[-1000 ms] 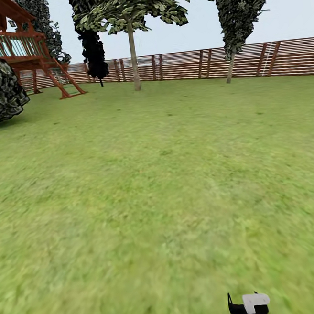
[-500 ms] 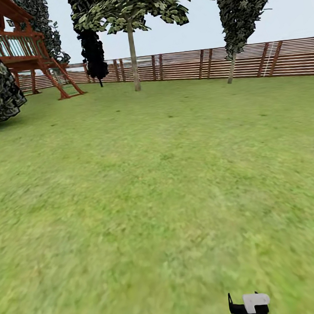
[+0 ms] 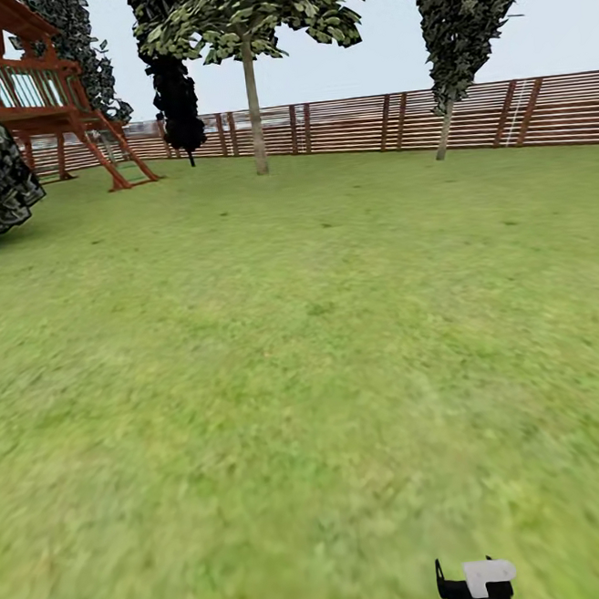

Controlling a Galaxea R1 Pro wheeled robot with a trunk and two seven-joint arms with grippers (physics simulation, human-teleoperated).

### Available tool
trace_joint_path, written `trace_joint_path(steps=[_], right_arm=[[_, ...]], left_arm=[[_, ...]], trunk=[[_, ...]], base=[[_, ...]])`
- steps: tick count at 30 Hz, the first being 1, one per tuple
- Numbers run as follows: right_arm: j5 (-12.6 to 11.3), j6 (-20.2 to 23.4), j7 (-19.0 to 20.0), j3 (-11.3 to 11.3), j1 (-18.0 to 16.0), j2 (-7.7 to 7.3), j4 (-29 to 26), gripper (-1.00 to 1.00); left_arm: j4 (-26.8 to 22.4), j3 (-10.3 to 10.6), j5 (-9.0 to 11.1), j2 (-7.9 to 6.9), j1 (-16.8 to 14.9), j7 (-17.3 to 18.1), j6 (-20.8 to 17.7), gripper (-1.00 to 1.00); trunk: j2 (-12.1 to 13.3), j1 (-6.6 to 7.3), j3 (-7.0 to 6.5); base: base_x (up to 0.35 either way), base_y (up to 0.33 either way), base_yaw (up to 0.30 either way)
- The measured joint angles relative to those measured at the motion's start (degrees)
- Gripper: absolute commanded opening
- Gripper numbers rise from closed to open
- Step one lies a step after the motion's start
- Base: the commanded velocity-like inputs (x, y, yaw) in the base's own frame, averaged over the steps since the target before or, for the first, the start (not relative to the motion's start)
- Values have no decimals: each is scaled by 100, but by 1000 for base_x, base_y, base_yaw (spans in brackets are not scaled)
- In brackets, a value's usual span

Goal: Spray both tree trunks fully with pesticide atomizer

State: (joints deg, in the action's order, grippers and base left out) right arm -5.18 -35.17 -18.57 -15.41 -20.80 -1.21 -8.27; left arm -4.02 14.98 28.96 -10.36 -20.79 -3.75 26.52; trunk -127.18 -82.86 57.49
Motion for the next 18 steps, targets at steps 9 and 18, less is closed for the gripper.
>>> trace_joint_path(steps=[9,18], right_arm=[[0,0,-1,0,0,0,0,100],[0,0,-9,0,0,0,0,100]], left_arm=[[0,0,0,0,4,0,7,-100],[0,6,0,0,0,0,8,-100]], trunk=[[0,0,0],[0,0,0]], base=[[338,0,0],[338,0,0]])
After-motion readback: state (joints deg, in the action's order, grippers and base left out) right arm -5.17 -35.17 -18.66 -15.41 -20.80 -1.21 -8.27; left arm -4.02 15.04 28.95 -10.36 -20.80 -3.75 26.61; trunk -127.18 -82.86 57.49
